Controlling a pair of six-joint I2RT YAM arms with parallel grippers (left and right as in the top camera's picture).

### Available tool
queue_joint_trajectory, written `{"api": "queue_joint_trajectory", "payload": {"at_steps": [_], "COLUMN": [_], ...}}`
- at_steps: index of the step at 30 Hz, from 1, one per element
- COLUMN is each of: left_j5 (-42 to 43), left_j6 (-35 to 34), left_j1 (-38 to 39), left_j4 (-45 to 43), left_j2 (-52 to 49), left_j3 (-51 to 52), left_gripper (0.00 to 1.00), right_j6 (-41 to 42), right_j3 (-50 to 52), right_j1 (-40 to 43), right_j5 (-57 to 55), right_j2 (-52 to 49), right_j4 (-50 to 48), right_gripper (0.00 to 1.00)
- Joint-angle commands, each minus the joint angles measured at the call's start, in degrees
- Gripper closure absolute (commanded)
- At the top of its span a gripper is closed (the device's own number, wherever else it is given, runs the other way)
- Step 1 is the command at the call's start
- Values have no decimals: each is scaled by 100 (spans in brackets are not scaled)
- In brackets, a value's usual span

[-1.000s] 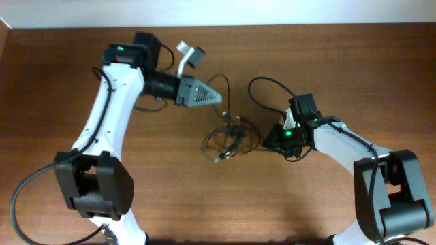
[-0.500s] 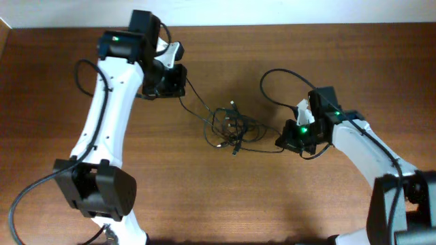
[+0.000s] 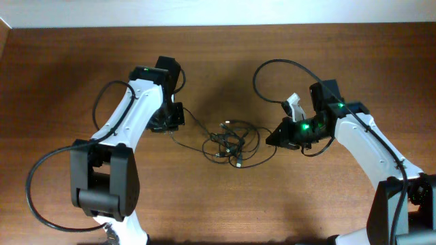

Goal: Untangle cables

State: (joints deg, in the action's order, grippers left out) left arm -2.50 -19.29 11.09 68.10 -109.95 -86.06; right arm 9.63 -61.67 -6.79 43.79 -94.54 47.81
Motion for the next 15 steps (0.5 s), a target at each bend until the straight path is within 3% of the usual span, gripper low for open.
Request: {"api": "queue_joint_trajectory", "payload": {"at_steps": [1,2,3,4,5,7,9,12,15], "left_j5": [935,1342,1843,2286,2774,3392,3405,2981,2968], "left_j6": [691,767,778,942,1121,1314,1493,1486,1353], "left_j1": [-273,-385,-551,-643,-684,-643,-374,74,529], "left_j4": [160,330,597,748,831,866,848,693,348], "left_j2": [2,2,2,4,4,4,2,2,2], "left_j3": [-258,-525,-973,-1285,-1521,-1685,-1591,-1353,-1064], "left_gripper": [23,20,20,21,21,21,25,42,73], "right_j6": [-90,-9,28,26,26,26,26,28,533], "right_j3": [-85,-85,-85,-85,-85,-85,-85,-85,-85], "right_j1": [11,11,7,7,7,7,7,7,13], "right_j5": [-90,-85,-42,-31,-33,-33,-57,-76,-96], "right_j2": [59,59,59,59,59,59,52,52,52], "right_j4": [-2,-2,-2,0,2,0,-2,-66,-195], "right_gripper": [75,63,37,20,12,7,4,4,4]}}
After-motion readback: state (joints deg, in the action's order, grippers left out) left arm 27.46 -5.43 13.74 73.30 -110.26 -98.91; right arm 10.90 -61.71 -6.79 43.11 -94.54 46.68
